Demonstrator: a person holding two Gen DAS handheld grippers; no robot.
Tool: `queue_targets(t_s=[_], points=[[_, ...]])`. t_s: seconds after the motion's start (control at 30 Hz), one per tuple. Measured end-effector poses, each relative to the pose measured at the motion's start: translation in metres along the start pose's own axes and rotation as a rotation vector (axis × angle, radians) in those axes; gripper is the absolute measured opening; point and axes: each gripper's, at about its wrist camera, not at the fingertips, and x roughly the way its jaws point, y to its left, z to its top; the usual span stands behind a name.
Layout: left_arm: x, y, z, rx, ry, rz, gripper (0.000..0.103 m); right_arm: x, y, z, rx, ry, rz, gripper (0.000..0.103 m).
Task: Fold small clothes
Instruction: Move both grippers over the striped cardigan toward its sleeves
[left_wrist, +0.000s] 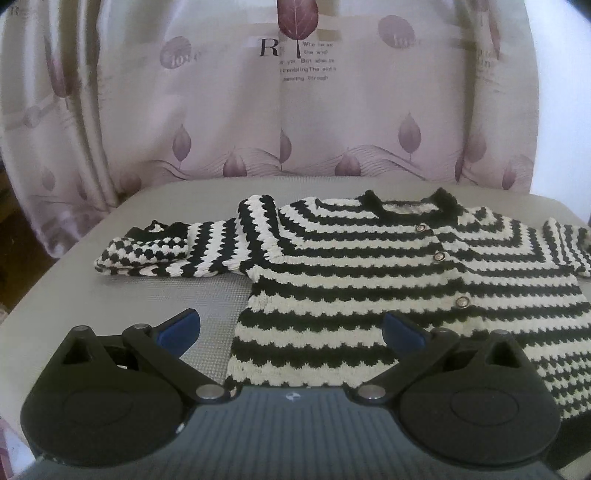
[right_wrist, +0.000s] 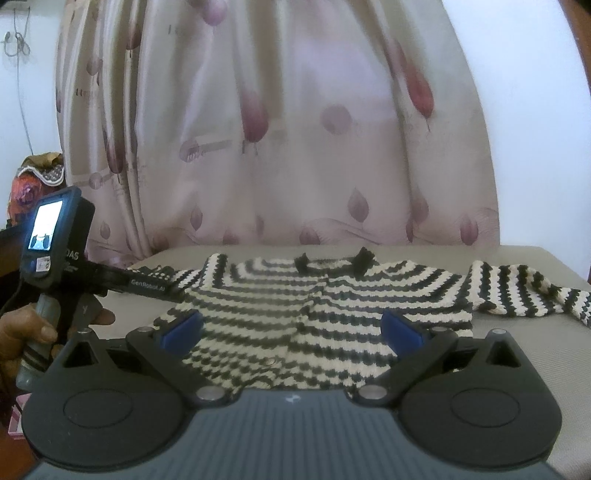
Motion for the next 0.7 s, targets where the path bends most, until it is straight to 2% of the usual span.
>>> queue_targets(t_s=[0.13,0.7], points=[[0.010,0.003,0.002,0.004,0.025,-0.003,0.103,0.007,0.003,0.000,-0.006,0.014,0.008,0.103],[0.025,0.008,0.007,0.008,0.016,0.004,0.103,0.025,0.011,0.003,-0.014,0.061,0.024,0.103]])
